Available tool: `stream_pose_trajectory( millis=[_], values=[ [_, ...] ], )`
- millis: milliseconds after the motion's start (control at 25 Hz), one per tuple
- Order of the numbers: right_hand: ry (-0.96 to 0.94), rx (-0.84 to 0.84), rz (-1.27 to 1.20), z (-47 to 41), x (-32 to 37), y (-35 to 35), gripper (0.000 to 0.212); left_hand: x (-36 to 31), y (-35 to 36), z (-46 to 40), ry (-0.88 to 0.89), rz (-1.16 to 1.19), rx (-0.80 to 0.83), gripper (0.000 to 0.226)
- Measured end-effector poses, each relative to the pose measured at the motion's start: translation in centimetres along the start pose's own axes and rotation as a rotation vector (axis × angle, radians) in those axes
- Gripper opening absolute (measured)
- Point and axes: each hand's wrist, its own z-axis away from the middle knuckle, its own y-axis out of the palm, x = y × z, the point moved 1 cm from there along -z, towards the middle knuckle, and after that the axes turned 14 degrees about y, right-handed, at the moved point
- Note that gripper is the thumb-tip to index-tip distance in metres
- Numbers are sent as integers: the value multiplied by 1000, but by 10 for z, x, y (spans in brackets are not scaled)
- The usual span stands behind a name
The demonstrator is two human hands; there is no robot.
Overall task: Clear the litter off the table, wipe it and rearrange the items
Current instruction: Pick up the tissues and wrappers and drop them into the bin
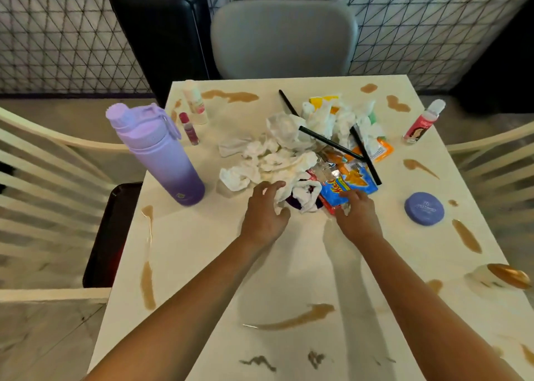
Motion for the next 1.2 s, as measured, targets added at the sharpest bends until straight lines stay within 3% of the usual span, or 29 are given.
stream_pose_trajectory(
  millis=[200,360,440,520,680,960,1200],
  values=[
    [-84,124,396,-26,-10,5,75,6,18,-33,128,-256,90,69],
    [-30,40,315,-32,-16,13,60,9,28,-53,50,-326,46,71],
    [-37,-37,330,-33,-21,16,52,10,30,-58,0,-220,37,67],
    [-67,-78,355,-35,-26,18,44,12,30,-59,-18,-83,-76,57],
    [-89,-154,190,-37,-34,16,29,18,21,-43,-7,51,-322,42],
    [-195,-515,-241,2,-5,-2,25,18,0,0,-172,337,-511,30],
    [-218,-323,-541,73,51,15,30,19,-33,37,-162,525,-540,21]
  ],
)
